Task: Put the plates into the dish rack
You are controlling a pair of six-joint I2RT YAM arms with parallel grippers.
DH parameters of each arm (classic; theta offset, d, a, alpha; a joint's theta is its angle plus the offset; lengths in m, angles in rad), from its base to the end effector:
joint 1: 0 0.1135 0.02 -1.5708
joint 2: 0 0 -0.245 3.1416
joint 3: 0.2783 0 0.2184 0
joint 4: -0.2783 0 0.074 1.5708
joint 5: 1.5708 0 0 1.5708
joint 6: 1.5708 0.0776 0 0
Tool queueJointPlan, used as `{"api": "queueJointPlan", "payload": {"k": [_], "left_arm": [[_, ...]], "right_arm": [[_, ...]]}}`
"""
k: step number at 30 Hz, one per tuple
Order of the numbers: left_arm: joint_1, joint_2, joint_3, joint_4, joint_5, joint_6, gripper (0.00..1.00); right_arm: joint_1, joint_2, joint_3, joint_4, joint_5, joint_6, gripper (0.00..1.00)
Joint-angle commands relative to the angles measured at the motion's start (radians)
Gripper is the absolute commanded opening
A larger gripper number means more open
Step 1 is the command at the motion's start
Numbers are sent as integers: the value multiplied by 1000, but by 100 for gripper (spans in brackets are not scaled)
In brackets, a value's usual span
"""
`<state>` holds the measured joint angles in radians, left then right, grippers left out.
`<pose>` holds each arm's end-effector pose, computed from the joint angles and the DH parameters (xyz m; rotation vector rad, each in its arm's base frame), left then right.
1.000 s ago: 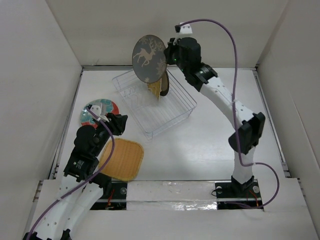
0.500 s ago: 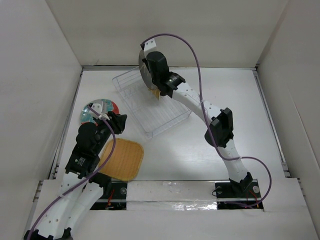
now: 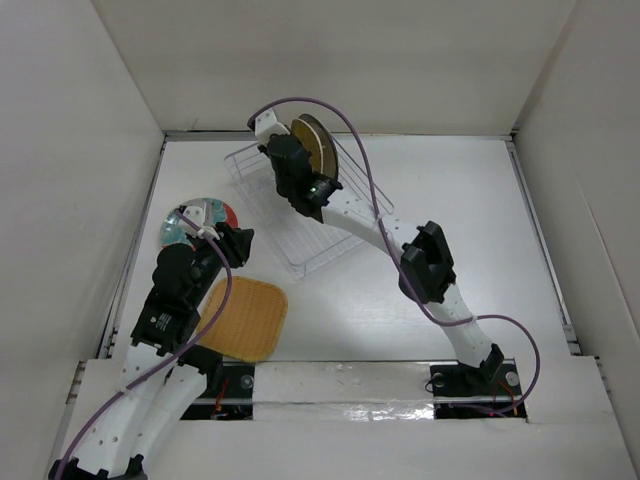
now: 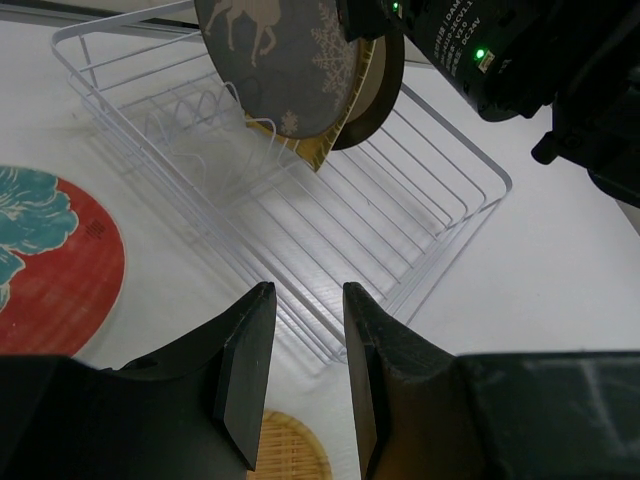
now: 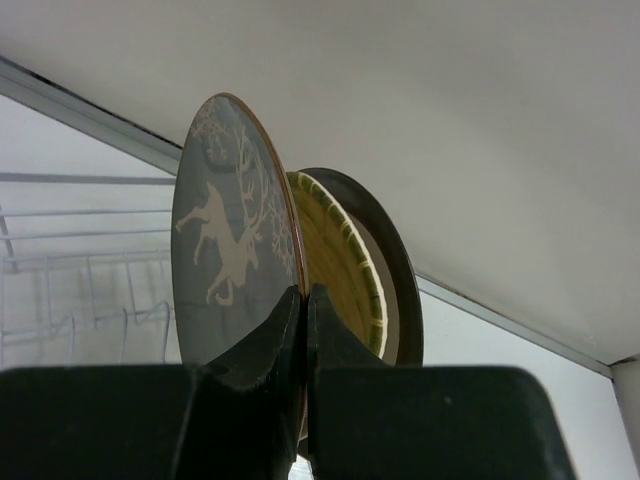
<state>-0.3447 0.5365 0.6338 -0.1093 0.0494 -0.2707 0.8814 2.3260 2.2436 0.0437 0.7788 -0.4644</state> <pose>0.1531 -0.0591 0.3170 0.0986 1.6038 -0.5185 0.3800 0.3753 0.3294 -0.4700 1.5363 -0.3024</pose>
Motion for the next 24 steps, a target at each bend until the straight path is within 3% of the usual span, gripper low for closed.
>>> {"api": "queueJointPlan", "payload": {"k": [1, 11, 14, 17, 18, 19, 21, 24], "left_arm": [[4, -3, 3, 40, 13, 7, 30], [4, -3, 0, 40, 18, 4, 30], [4, -1, -2, 40, 17, 2, 30], [4, 0, 0, 39, 10, 4, 30], [4, -1, 1, 37, 7, 4, 30], [4, -3, 3, 36, 1, 4, 30], [4, -7, 1, 34, 0, 4, 30], [4, -21, 1, 34, -10, 2, 30]], "right_arm": [[4, -33, 14, 194, 33, 1, 0], [-18, -80, -165, 75, -47, 355, 0], [-27, -125, -211, 55, -88, 426, 15], [-38, -183, -226, 4, -153, 513, 45], [-38, -200, -226, -31, -173, 530, 61], [-47, -247, -249, -41, -206, 561, 67], [-47, -310, -300, -41, -242, 593, 77], [-38, -473, -493, -27, -337, 682, 79]]}}
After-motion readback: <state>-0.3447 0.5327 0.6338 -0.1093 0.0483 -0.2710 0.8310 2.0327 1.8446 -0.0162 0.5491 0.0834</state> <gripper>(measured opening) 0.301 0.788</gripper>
